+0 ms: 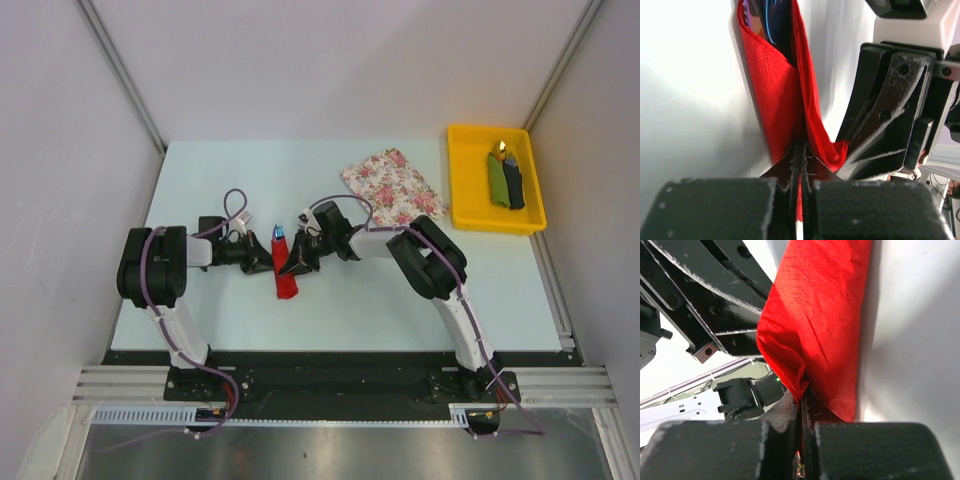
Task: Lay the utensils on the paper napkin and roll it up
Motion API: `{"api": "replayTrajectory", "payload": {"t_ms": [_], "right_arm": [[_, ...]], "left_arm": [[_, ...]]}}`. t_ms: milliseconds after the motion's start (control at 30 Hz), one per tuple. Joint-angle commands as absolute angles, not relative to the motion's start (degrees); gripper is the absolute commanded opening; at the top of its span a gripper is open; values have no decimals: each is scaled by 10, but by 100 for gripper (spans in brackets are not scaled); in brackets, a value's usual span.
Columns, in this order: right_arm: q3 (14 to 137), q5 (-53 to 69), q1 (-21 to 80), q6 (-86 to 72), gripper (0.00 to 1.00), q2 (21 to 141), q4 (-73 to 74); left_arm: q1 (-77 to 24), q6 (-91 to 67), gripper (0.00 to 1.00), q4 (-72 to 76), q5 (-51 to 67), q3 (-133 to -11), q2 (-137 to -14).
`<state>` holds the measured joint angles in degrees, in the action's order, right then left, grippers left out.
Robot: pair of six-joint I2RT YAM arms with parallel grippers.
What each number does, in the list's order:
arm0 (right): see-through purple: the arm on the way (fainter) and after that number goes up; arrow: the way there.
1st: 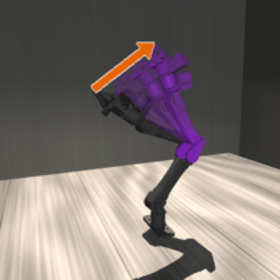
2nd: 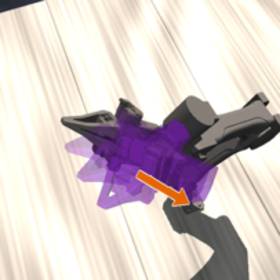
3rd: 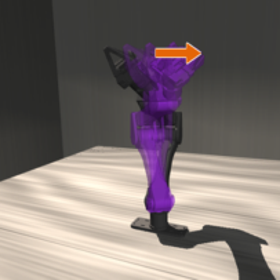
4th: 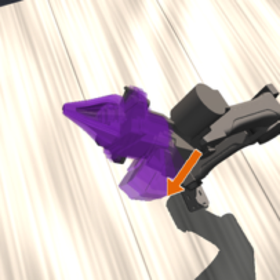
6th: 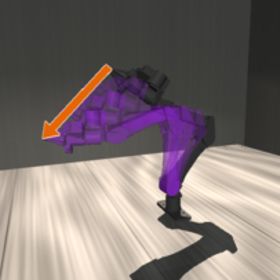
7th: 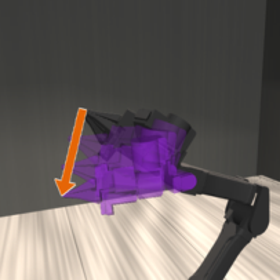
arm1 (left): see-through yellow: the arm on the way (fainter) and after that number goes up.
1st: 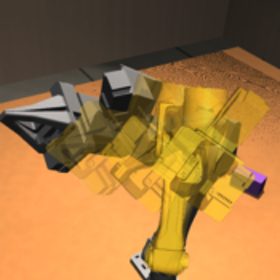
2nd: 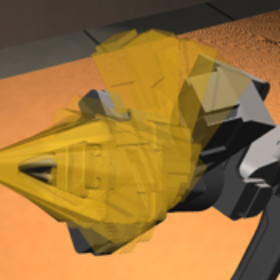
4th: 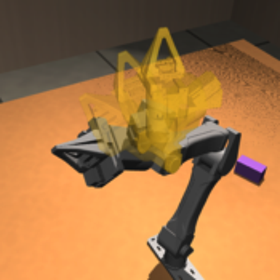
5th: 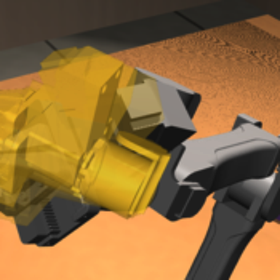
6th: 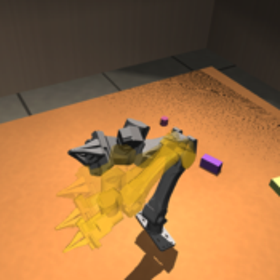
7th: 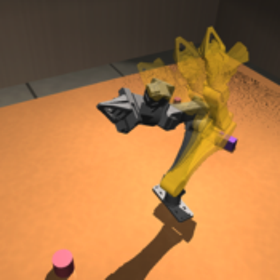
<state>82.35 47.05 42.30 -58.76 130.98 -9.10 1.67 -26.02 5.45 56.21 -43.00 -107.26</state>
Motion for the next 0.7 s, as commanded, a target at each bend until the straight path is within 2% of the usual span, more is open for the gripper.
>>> {"api": "replayTrajectory", "payload": {"t_ms": [0,133,267,533,667], "right_arm": [[833,479,437,-599,4,1296,-113],[826,473,439,-617,6,1300,-121],[787,473,438,-710,7,1301,-228],[749,469,445,-790,9,1313,-315],[717,464,451,-866,12,1324,-422]], "left_arm": [[18,-216,0,18,494,-428,-1080],[17,-215,0,18,492,-428,-1078],[17,-214,0,17,491,-429,-1078],[17,-214,0,12,487,-432,-1078],[17,-214,0,11,487,-433,-1077]]}}
